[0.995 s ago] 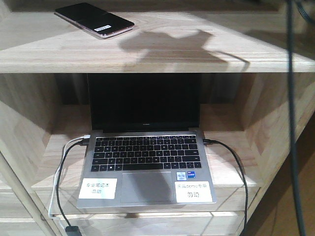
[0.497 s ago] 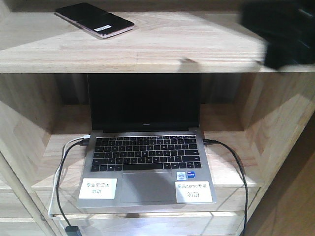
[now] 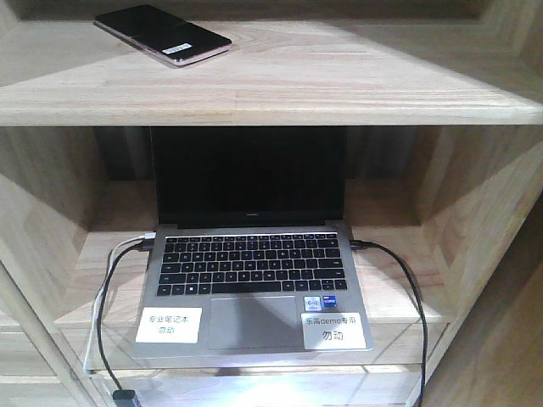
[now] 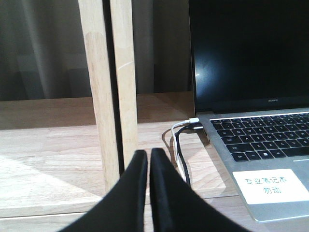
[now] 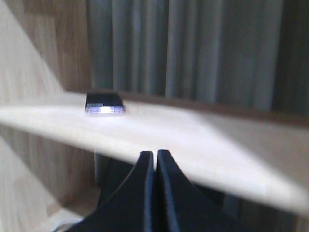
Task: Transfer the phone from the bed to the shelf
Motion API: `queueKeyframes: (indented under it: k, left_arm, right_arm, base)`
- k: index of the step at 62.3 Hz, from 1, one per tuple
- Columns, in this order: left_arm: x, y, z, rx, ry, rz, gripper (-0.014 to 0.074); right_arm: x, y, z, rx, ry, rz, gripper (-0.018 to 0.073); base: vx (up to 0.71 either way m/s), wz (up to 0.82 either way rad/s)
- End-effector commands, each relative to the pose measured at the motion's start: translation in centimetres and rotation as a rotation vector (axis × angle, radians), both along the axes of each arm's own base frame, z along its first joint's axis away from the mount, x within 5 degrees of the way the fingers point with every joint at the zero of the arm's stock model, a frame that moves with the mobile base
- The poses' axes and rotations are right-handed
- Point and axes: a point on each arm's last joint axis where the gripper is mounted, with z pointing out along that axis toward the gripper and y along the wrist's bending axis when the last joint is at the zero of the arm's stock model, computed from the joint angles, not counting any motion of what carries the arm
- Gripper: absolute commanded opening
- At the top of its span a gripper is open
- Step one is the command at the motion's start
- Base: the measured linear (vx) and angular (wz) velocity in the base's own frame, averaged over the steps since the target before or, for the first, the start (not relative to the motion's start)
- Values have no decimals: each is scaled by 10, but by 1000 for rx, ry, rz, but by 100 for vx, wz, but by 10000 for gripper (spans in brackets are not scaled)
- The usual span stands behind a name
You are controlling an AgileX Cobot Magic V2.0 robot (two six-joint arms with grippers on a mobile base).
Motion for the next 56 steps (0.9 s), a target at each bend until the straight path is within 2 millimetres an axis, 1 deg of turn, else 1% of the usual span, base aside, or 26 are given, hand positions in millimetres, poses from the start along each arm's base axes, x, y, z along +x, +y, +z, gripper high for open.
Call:
queueKeyframes:
  k: [1,10,56]
  left_arm:
    - [1,1,6,-17,-73,10,1]
    - [1,1,6,-17,-73,10,1]
    - [1,1,6,-17,-73,10,1]
  right_arm:
    - [-2,-5,5,36,-56,-43,-1]
    - [-2,-4,-1,24,-32,-32,-1]
    - [-2,-4,-1,28,-30,-30,-1]
  base:
    - [0,0]
    - [0,0]
    - [0,0]
